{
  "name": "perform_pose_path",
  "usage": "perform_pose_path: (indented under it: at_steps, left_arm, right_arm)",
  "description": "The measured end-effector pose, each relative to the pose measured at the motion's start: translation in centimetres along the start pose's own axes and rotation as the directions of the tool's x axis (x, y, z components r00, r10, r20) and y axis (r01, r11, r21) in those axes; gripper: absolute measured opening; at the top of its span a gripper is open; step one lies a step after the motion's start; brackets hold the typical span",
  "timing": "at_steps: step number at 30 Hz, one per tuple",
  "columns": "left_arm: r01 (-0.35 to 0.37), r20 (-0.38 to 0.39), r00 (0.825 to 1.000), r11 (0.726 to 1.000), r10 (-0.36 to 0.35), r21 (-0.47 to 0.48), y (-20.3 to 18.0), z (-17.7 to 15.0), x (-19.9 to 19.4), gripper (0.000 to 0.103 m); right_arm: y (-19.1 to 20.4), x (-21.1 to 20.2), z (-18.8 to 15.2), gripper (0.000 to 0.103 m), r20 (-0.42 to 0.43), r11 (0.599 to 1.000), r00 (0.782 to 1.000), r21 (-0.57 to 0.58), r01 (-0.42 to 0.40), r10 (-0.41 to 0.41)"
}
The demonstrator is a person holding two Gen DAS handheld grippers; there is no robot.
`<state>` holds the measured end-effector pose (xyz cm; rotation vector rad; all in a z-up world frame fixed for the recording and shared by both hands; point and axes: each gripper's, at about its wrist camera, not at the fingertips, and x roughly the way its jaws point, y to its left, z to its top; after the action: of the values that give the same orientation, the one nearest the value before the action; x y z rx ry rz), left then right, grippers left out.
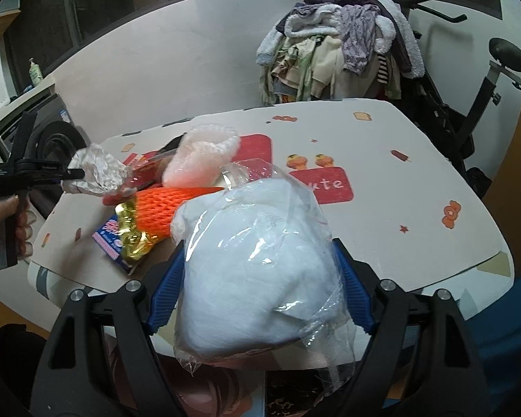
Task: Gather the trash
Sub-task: 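Lift the white bag with the right gripper while the left gripper grasps the white tissue, then carry the white bag down into the brown bin and open the right gripper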
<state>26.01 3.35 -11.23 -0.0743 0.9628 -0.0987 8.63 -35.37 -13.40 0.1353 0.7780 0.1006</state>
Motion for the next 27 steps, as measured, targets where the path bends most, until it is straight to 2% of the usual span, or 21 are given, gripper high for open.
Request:
perform_pose_path:
  at_steps: [3,5,10,14,21,27]
  left_arm:
    - [-0.027,0.038,0.999,0.998,0.025,0.050,0.5,-0.7,-2.6,0.021]
    - [-0.022,0.050,0.999,0.998,0.018,0.067,0.7,-1.6,-4.1,0.021]
    - [0.042,0.060,0.997,0.996,-0.047,0.082,1.2,-4.7,-7.1,0.021]
    - [0.117,0.070,0.990,0.989,-0.123,0.092,1.2,-8.4,-9.6,0.021]
    - [0.193,0.096,0.974,0.976,-0.203,0.102,0.6,-15.2,-13.0,0.021]
    - [0.192,0.081,0.975,0.966,-0.208,0.171,-0.7,-21.2,-13.8,0.021]
  right_arm:
    - [0.9,-0.7,-0.1,0.079,0.014,1.000,1.000,-0.010,-0.010,0.010]
    - [1.5,-1.1,-0.3,0.079,0.018,1.000,1.000,-0.016,-0.018,0.019]
    - [3.3,-1.9,-1.4,0.079,0.017,0.998,0.999,-0.042,-0.042,0.042]
    - [4.9,-2.3,-2.7,0.079,0.016,0.995,0.996,-0.054,-0.087,0.088]
    - [9.1,-2.3,-5.8,0.079,-0.035,0.976,0.987,-0.145,-0.162,0.159]
    - [11.4,-2.0,-9.7,0.079,-0.096,0.959,0.972,-0.169,-0.229,0.215]
